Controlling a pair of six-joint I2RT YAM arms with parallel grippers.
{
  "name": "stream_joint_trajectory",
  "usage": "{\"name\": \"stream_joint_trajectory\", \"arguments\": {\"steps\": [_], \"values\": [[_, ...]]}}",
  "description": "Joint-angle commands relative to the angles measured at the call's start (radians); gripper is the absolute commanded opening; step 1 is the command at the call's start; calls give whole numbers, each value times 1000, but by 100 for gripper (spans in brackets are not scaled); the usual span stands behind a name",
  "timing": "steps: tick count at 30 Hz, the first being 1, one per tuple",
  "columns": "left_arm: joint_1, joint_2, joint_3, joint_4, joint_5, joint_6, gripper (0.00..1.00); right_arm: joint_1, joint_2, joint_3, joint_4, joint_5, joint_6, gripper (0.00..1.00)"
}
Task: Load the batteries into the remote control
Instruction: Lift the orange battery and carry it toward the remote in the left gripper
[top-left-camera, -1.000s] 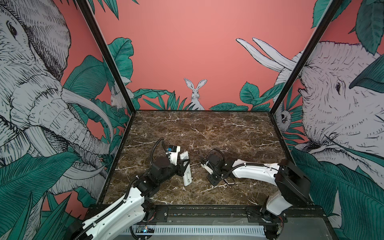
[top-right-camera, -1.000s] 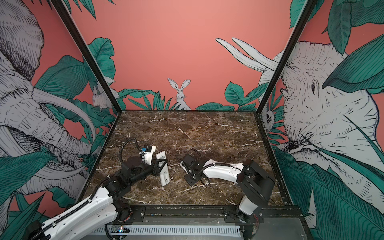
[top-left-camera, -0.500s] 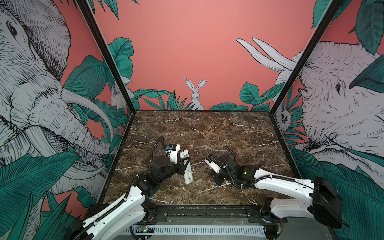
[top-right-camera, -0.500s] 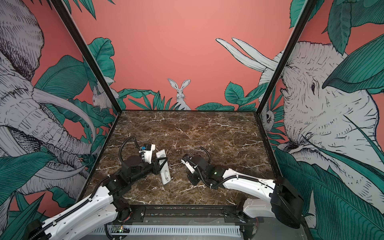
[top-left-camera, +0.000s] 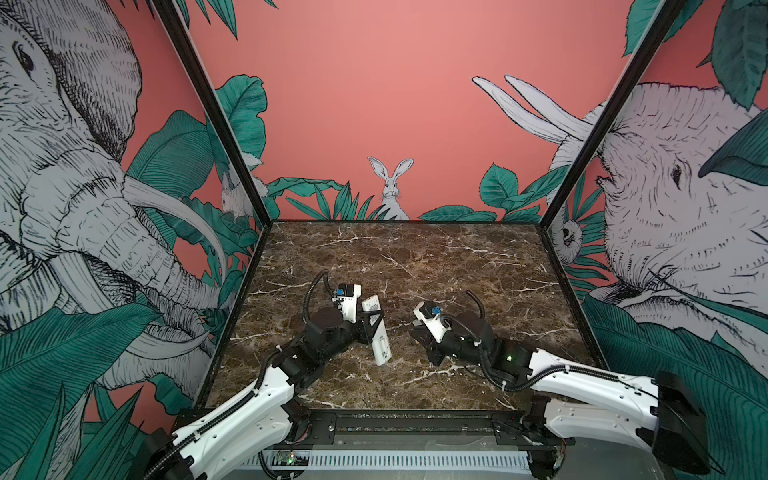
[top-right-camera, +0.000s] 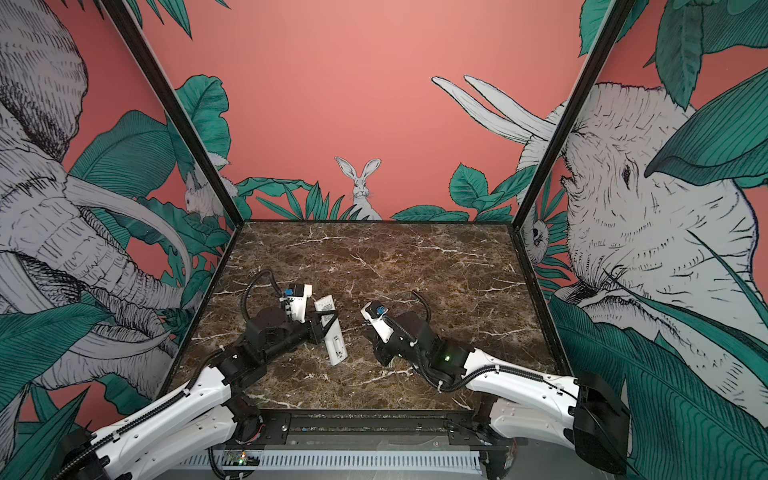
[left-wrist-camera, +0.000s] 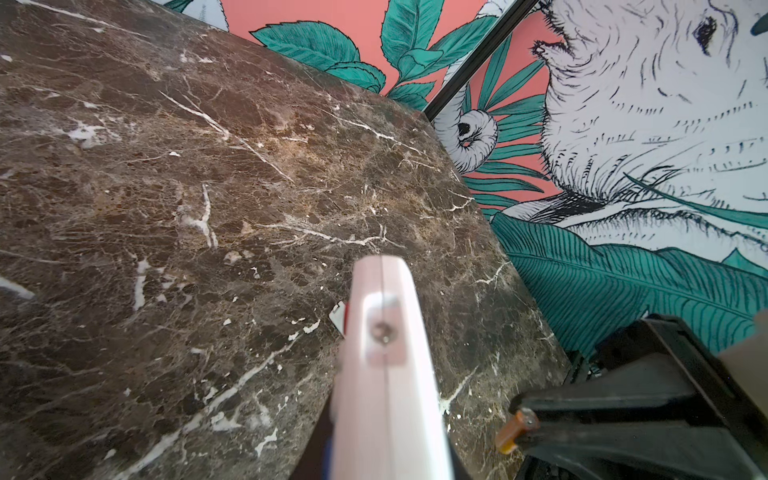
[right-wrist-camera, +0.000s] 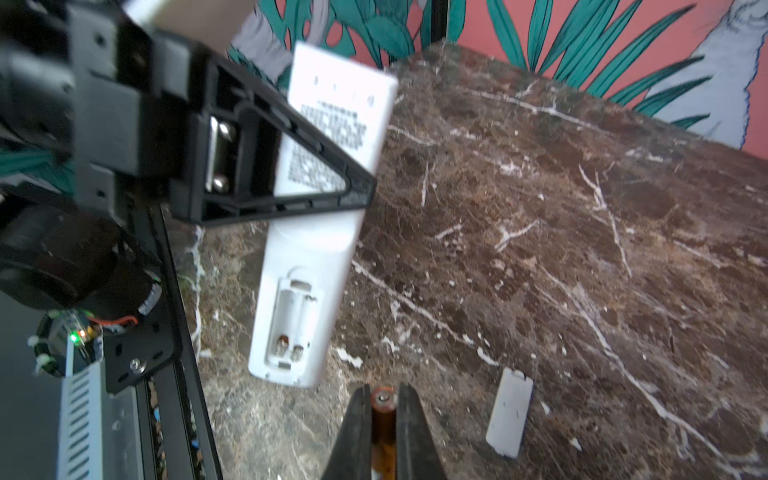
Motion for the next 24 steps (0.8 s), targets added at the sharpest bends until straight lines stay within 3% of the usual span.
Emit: {"name": "stream_joint_trajectory", "arguments": {"steps": [1,11,24], "values": [[6,7,28,81,15,-35,0,9,-9,-30,177,2,48,4],[6,-3,10,162,10,-54,0,15,57,-24,344,-27,84,4],[8,-27,-6,193,6,-84,0,40,104,-24,418,-51,76,4]]}}
